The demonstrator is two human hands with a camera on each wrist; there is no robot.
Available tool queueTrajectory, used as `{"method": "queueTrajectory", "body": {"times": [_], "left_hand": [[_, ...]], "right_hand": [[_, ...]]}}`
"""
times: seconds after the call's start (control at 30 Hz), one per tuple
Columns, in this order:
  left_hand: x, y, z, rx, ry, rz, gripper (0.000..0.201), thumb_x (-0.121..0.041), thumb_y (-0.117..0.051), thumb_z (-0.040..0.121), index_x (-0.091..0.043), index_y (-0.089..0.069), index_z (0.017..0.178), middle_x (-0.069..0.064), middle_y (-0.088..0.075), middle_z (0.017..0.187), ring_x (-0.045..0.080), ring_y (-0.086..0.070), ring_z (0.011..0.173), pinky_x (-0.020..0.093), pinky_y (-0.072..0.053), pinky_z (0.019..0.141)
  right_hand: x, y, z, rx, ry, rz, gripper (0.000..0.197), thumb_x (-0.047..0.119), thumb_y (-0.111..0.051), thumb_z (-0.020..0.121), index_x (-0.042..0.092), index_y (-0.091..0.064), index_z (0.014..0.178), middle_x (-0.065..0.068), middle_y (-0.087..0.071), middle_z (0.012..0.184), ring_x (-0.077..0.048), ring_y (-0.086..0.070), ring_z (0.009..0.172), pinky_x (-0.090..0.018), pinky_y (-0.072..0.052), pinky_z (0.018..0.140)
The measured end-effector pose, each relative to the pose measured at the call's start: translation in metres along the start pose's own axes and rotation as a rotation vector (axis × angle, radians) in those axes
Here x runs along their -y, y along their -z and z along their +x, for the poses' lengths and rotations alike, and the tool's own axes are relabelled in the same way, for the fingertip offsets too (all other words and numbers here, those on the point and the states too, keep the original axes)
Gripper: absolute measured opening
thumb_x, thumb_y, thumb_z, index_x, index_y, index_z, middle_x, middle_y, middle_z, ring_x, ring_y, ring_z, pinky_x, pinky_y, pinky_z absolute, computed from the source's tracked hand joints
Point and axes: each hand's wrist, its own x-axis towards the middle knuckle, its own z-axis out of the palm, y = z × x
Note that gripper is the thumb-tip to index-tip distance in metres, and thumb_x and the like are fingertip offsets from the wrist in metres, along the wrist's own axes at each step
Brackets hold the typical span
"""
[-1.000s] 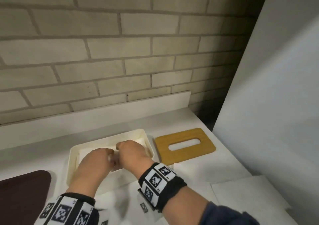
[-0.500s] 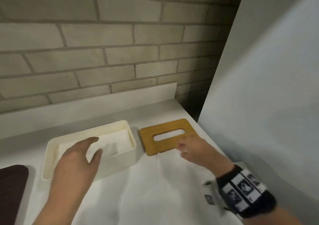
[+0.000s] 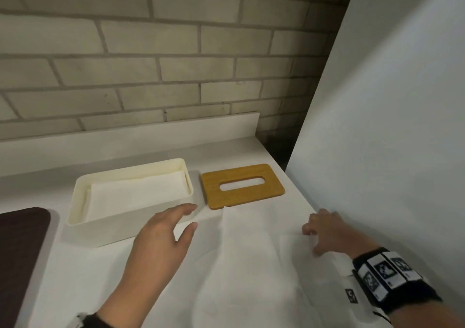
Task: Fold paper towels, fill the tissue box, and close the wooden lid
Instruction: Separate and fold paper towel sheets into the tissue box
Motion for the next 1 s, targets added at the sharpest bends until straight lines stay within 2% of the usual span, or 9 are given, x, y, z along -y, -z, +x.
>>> {"method": "queueTrajectory", "body": {"times": [0.07,0.17,0.3,0.4,0.5,0.6,0.73,0.87,1.0], "left_hand": [[0.001,0.001,-0.004,0.017,0.019,-0.030,0.027,-0.028,-0.064,0.088,-0.035,-0.064,0.114,-0.023,-0.060,0.108,0.011,-0.057,0.086,0.019,-0.035,0.080],[0.007,0.000,-0.008,0.018,0.039,-0.173,0.021,-0.028,-0.067,0.086,-0.044,-0.063,0.098,-0.030,-0.064,0.097,-0.002,-0.061,0.095,0.020,-0.042,0.084],[0.007,-0.003,-0.011,0.091,0.147,-0.542,0.018,-0.046,-0.075,0.074,-0.041,-0.070,0.091,-0.020,-0.072,0.096,-0.005,-0.064,0.093,0.024,-0.050,0.092],[0.001,-0.007,-0.014,0.260,0.180,-0.808,0.076,-0.079,-0.072,0.042,-0.041,-0.066,0.107,-0.011,-0.072,0.107,0.005,-0.065,0.106,0.030,-0.046,0.099],[-0.010,-0.007,-0.017,0.408,0.254,-1.088,0.072,-0.054,-0.077,0.062,-0.021,-0.060,0.124,0.001,-0.071,0.116,0.018,-0.066,0.110,0.032,-0.052,0.095],[-0.008,-0.002,-0.015,0.270,0.404,-1.173,0.034,-0.023,-0.067,0.085,-0.007,-0.066,0.115,0.015,-0.073,0.107,0.033,-0.069,0.099,0.045,-0.054,0.089],[0.020,0.012,-0.012,0.090,0.494,-1.126,0.028,-0.021,-0.054,0.093,-0.006,-0.067,0.112,0.015,-0.074,0.103,0.035,-0.068,0.098,0.050,-0.048,0.096],[0.038,0.031,-0.012,0.010,0.530,-1.142,0.025,-0.019,-0.055,0.092,-0.010,-0.066,0.112,0.010,-0.073,0.107,0.029,-0.067,0.101,0.042,-0.049,0.089],[0.043,0.040,-0.013,-0.009,0.531,-1.169,0.022,-0.018,-0.054,0.092,-0.011,-0.068,0.108,0.006,-0.075,0.100,0.025,-0.069,0.096,0.036,-0.050,0.074]], "right_hand": [[-0.003,-0.001,-0.004,-0.023,0.007,0.019,0.028,0.035,-0.071,0.070,0.035,-0.060,0.096,0.013,-0.041,0.092,-0.012,-0.040,0.104,-0.029,-0.026,0.084],[-0.011,0.004,-0.018,-0.101,0.034,0.403,0.030,0.018,-0.074,0.068,0.035,-0.051,0.062,0.010,-0.048,0.070,-0.007,-0.046,0.072,-0.020,-0.032,0.067],[0.016,0.042,-0.056,-0.279,0.110,1.057,0.020,-0.004,-0.071,0.073,0.013,-0.066,0.080,-0.004,-0.070,0.072,-0.011,-0.066,0.065,-0.018,-0.049,0.061],[0.068,0.061,-0.065,-0.314,0.249,1.574,0.027,0.002,-0.075,0.072,0.003,-0.067,0.098,-0.009,-0.075,0.090,-0.024,-0.071,0.082,-0.026,-0.056,0.068],[0.126,0.061,-0.053,-0.174,0.281,1.842,0.041,0.000,-0.073,0.073,-0.002,-0.063,0.112,-0.020,-0.070,0.106,-0.038,-0.067,0.098,-0.041,-0.057,0.083],[0.174,0.056,-0.043,-0.096,0.332,1.762,0.037,0.005,-0.071,0.079,0.006,-0.064,0.115,-0.011,-0.072,0.108,-0.030,-0.069,0.098,-0.043,-0.053,0.091],[0.183,0.055,-0.023,-0.036,0.359,1.559,0.024,0.018,-0.073,0.081,0.011,-0.064,0.103,0.001,-0.071,0.093,-0.015,-0.067,0.087,-0.024,-0.052,0.082],[0.146,0.045,0.029,-0.310,-0.130,1.018,0.035,0.035,-0.069,0.082,0.015,-0.058,0.109,0.000,-0.061,0.106,-0.015,-0.060,0.101,-0.023,-0.046,0.084],[0.132,0.031,0.062,-0.202,-0.462,0.655,0.089,0.042,-0.070,0.076,0.014,-0.019,0.143,-0.010,-0.040,0.139,-0.028,-0.044,0.126,-0.043,-0.040,0.099]]}}
